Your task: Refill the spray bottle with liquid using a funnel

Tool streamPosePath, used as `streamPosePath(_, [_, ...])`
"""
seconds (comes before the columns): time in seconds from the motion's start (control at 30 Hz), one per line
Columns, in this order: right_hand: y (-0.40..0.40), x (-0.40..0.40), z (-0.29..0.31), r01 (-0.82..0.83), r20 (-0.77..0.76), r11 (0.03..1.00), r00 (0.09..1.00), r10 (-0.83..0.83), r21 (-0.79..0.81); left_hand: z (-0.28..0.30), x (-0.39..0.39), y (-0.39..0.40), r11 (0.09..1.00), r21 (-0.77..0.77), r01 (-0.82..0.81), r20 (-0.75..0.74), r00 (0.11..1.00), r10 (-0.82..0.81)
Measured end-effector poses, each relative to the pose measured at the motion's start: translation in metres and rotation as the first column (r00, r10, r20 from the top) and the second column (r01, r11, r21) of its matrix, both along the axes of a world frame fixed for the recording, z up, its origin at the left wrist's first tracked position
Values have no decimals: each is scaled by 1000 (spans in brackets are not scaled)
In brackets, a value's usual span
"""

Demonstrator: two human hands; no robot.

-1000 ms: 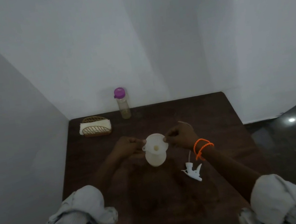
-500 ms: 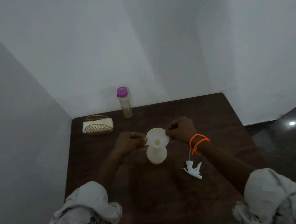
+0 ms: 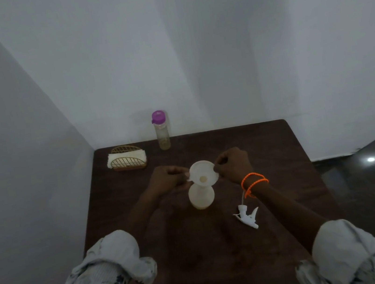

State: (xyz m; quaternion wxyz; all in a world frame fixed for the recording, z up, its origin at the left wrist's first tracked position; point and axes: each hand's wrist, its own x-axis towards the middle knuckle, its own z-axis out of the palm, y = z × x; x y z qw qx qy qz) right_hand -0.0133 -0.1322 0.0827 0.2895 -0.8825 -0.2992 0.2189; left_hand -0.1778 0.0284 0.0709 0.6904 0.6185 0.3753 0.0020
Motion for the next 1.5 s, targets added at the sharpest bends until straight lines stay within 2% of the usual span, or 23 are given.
streamPosePath(0.3, [-1,1,1,23,-12,1000,1000,-23,-4,3,0,3,997,-71,-5,-11,1000,5])
streamPosePath(0.57, [-5,11,12,75,-176,997,982,-70,19,6,3,18,989,-122,79,-6,997,-80])
streamPosePath(0.73, [-7,9,15,66,-191,998,980,-61,22,2,5,17,986,-160,53,-60,996,-63])
streamPosePath(0.83, [-7,8,9,48,-130,999,990,-46,19,-3,5,15,989,-141,42,-47,998,-49])
streamPosePath(1.0, [-6,6,11,53,-226,998,973,-41,45,-3,7,17,994,-52,101,-67,992,-105])
streamPosePath(1.2, [-6,4,7,65,-210,998,976,-60,19,-4,7,21,992,-117,39,-75,996,-48])
streamPosePath(1.5, [-6,6,-3,74,-207,997,976,-72,3,-11,-2,25,989,-120,89,-73,992,-98])
